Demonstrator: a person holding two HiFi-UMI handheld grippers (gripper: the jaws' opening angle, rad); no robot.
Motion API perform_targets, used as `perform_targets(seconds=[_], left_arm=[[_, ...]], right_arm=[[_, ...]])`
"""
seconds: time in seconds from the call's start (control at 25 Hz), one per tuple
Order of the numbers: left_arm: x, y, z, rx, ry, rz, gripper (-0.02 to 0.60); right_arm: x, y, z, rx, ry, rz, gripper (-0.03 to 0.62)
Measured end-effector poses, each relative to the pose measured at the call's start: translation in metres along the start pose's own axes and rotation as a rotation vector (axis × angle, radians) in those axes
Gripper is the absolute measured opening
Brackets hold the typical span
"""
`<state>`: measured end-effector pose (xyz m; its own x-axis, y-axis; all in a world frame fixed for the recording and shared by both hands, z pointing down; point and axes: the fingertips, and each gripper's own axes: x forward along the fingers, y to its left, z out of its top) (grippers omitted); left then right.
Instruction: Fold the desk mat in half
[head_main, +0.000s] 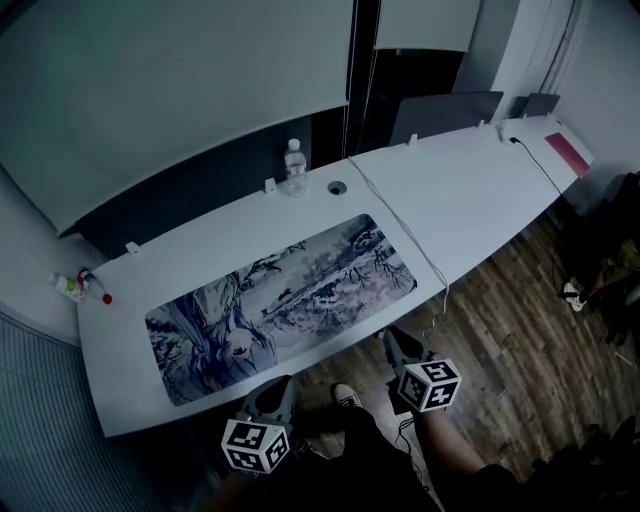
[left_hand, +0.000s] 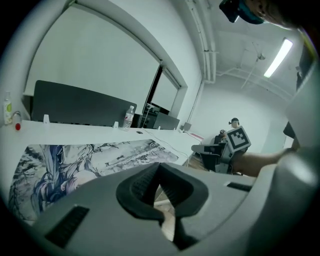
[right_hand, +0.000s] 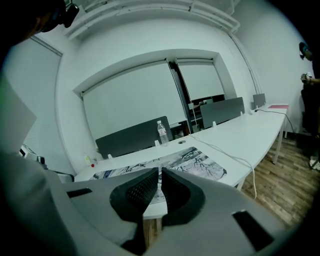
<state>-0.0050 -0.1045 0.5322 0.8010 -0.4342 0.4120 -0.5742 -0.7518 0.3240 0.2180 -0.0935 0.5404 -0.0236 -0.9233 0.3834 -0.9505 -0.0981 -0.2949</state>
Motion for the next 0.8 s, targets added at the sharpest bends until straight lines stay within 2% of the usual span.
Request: perform_targets(seconds=[0.28, 0.52, 0.68, 0.8], left_arm=[[0.037, -0.007, -0.002, -0.015, 0.036, 0.006, 0.006], [0.067, -0.013, -0.004, -0.03, 0.051, 0.012, 0.006], [0.083, -0.015, -0.007, -0.04, 0.071, 0.03, 0.006], [0.093, -0.018, -0.011, -0.041, 0.08, 0.035, 0.006]], right_arm=[[0.025, -0.049, 0.002, 0.041, 0.029, -0.012, 0.026], [0.044, -0.083, -0.003, 0.009, 0.078, -0.027, 0.028], [0.058, -0.102, -0.007, -0.007, 0.105, -0.037, 0.086], [0.066, -0.122, -0.013, 0.002, 0.127, -0.054, 0.104]])
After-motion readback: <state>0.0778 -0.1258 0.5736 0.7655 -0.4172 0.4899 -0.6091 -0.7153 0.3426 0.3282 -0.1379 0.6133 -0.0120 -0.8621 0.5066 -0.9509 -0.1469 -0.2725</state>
